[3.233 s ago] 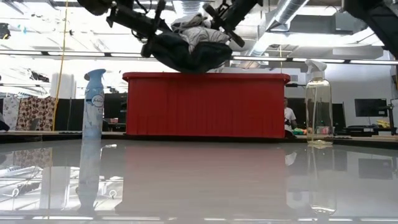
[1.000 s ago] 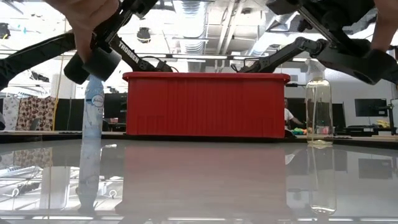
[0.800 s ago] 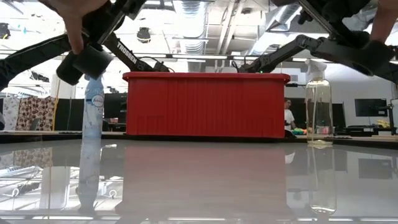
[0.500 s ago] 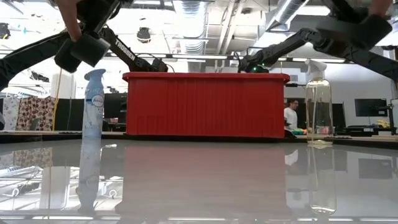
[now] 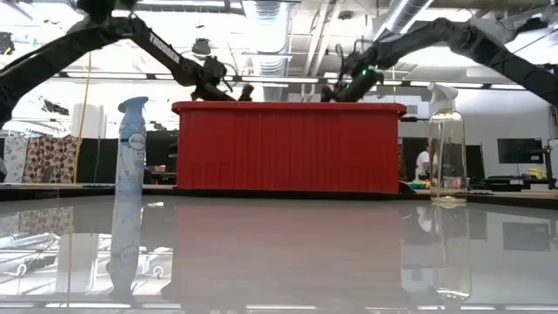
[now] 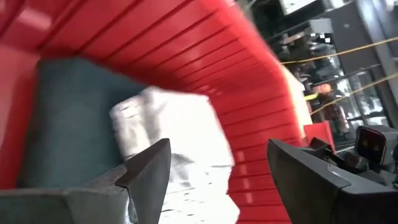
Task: Fold laundry
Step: Return to Home Position
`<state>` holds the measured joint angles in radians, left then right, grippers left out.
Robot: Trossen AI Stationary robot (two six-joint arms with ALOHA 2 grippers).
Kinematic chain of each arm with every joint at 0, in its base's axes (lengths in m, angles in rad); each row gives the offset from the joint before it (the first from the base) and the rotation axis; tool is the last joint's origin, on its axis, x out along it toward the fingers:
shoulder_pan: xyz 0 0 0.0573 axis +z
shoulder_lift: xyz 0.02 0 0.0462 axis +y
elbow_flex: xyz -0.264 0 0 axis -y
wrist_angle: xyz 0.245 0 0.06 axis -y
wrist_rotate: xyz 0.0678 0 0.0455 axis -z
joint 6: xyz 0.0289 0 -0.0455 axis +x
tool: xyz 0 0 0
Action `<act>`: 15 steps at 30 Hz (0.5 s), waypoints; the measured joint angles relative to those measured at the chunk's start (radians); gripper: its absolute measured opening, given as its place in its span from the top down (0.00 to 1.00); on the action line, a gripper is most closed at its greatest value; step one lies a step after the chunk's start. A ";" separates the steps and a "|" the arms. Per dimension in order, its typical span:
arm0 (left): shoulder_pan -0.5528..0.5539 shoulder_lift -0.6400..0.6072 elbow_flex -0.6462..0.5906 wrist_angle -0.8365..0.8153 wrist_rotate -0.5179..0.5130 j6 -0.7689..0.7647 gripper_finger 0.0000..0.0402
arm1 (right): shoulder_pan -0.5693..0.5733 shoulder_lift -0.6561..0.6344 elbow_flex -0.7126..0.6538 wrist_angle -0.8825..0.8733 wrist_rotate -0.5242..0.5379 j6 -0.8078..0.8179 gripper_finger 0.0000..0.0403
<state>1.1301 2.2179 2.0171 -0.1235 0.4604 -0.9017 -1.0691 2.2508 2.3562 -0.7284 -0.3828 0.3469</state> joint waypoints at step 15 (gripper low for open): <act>-0.028 -0.435 -0.002 0.117 0.237 0.259 0.38 | 0.014 -0.424 0.000 -0.028 -0.138 -0.144 0.11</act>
<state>1.1026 1.7825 2.0155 -0.0060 0.6973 -0.6432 -1.0555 1.8267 2.3566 -0.7561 -0.5204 0.2026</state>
